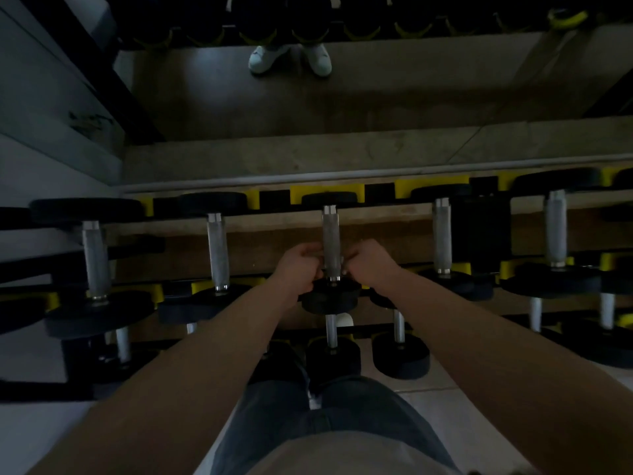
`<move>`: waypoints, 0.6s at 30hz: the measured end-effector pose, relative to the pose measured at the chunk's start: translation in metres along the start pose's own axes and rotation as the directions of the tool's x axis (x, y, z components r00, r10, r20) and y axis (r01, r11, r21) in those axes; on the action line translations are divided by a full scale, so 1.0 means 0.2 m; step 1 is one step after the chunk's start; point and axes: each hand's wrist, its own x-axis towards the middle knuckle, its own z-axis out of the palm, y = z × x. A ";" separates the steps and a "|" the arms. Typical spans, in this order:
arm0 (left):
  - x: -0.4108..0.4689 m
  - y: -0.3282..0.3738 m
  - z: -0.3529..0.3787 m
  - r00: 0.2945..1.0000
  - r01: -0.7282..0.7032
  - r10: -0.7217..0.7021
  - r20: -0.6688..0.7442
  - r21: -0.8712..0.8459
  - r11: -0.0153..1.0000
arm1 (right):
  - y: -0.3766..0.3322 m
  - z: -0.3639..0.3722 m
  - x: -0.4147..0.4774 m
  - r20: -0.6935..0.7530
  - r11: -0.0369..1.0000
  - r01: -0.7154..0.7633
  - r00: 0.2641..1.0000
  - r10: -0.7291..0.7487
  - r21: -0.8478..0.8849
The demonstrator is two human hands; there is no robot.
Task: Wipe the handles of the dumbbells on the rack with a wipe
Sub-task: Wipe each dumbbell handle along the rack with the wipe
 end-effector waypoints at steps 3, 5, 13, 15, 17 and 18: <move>0.00 0.01 -0.01 1.000 -0.015 0.015 0.000 0.022 1.000 | -0.03 0.00 0.11 -0.126 0.955 0.005 0.991 0.034 0.298; 0.00 0.01 -0.01 0.998 -0.060 0.060 -0.010 0.061 0.996 | -0.08 -0.03 0.14 -0.217 0.927 0.073 0.976 0.010 0.368; 0.00 0.06 0.00 0.992 -0.123 0.123 -0.012 0.060 0.991 | 0.00 -0.01 0.02 0.091 0.985 0.081 0.994 -0.068 -0.149; 0.02 0.05 -0.01 0.993 -0.116 0.118 -0.018 0.079 0.990 | 0.01 -0.01 0.02 0.129 0.975 0.076 0.990 -0.050 -0.211; 0.05 0.03 -0.01 0.993 -0.115 0.115 0.000 0.051 0.992 | 0.00 -0.02 0.05 0.084 0.997 0.039 0.996 -0.033 -0.070; 0.05 0.04 -0.01 0.995 -0.103 0.102 0.020 0.027 0.994 | -0.02 -0.03 0.06 0.039 0.996 0.008 0.999 -0.012 0.085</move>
